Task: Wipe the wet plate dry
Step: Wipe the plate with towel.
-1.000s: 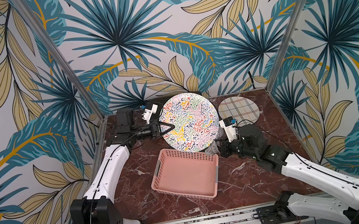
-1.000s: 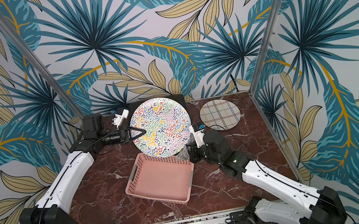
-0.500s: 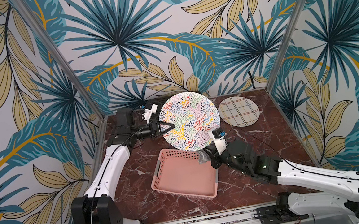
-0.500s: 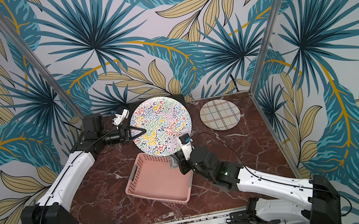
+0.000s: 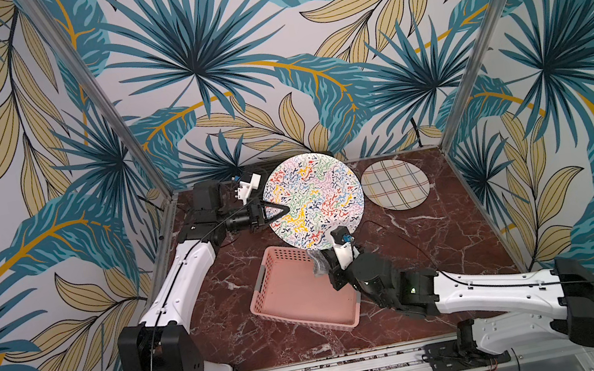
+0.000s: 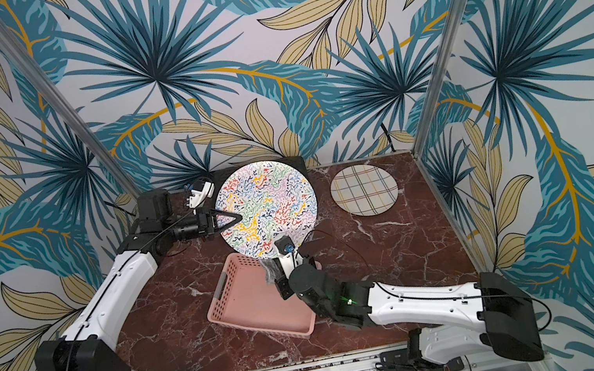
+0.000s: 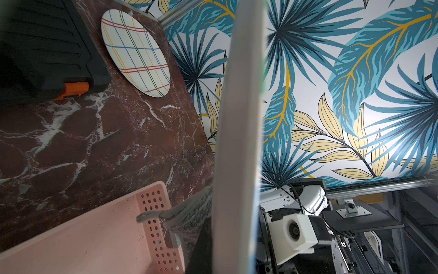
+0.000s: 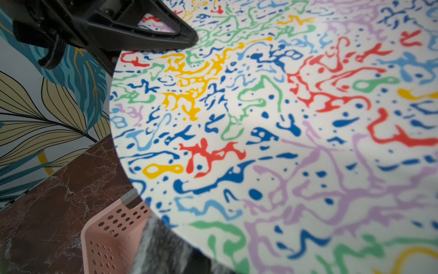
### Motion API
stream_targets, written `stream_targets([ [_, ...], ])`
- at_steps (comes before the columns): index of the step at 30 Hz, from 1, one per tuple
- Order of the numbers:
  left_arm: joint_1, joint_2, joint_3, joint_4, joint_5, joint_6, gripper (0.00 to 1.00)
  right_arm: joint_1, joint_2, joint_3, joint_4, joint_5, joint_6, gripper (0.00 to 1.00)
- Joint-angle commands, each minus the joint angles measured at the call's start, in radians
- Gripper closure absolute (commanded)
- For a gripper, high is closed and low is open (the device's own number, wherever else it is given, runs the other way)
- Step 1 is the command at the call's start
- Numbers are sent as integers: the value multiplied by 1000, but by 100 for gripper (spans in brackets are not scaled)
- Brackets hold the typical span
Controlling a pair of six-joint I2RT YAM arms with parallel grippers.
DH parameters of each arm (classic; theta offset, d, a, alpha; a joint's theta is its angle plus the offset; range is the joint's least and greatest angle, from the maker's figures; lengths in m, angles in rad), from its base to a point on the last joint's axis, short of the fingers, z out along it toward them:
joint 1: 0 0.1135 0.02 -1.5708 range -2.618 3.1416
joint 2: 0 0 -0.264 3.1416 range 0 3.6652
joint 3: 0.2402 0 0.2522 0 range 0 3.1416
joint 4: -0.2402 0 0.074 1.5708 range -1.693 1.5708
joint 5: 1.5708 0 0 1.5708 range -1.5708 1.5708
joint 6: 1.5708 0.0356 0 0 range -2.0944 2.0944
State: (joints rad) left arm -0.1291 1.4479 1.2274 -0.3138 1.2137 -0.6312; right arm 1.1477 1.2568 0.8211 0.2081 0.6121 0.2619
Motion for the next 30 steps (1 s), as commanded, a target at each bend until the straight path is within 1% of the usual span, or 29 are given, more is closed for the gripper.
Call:
stream_targets([
  [1,-12,3,-25,-2,-34,81,100,9,27,127,176,59,1,100],
  [4,-13,3,-25,-2,-34,81,100,8,76,182,152,65,27,100],
  [12,-13,-9,-34,0,-31,91,100,8,228,354,105,144,72,100],
  [16,-12,-18,-42,4,-33,91,100,6,294,445,64,200,99,100],
  [21,-13,-29,-53,10,-42,92,100,4,359,531,61,261,119,100],
  [27,-11,-29,-55,9,-46,95,100,4,401,596,112,269,73,100],
  [30,-12,-28,-56,11,-51,95,100,4,394,600,145,229,40,100],
])
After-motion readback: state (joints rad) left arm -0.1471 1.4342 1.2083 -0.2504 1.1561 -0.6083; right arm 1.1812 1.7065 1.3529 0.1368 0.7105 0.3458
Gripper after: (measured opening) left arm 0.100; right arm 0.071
